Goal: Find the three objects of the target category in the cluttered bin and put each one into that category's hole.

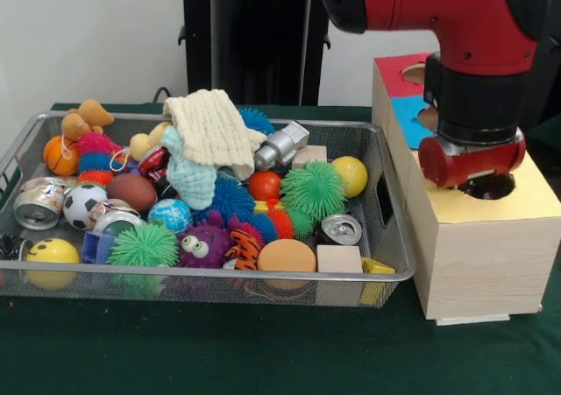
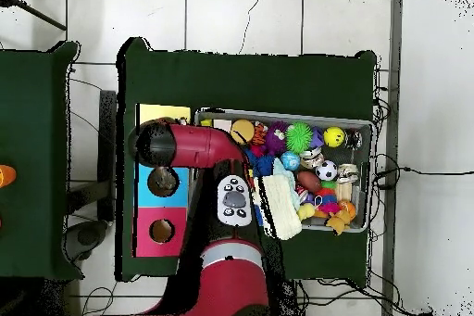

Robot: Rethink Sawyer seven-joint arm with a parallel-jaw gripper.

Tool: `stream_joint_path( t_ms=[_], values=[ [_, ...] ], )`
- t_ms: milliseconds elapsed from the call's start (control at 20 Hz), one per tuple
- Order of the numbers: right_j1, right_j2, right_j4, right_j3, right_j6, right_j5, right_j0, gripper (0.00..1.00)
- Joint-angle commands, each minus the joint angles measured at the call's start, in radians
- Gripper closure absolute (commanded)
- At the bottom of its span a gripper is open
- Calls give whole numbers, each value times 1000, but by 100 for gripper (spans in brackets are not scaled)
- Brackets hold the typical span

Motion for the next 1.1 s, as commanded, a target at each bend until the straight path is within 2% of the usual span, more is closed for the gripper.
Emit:
stream_joint_path(
  t_ms=[50,250,350,450,600,800,1050,1100],
  values=[
    [204,21,-58,-48,156,-178,-52,100],
    [318,55,-72,-125,134,-279,-73,100],
    [357,63,-75,-155,124,-287,-77,100],
    [387,36,-65,-192,124,-240,-54,100],
    [406,13,-51,-220,140,-194,-29,100],
    [394,26,-51,-213,144,-159,-32,100],
    [390,33,-60,-208,159,-164,-40,100],
    [389,38,-64,-206,157,-168,-43,0]
  ],
)
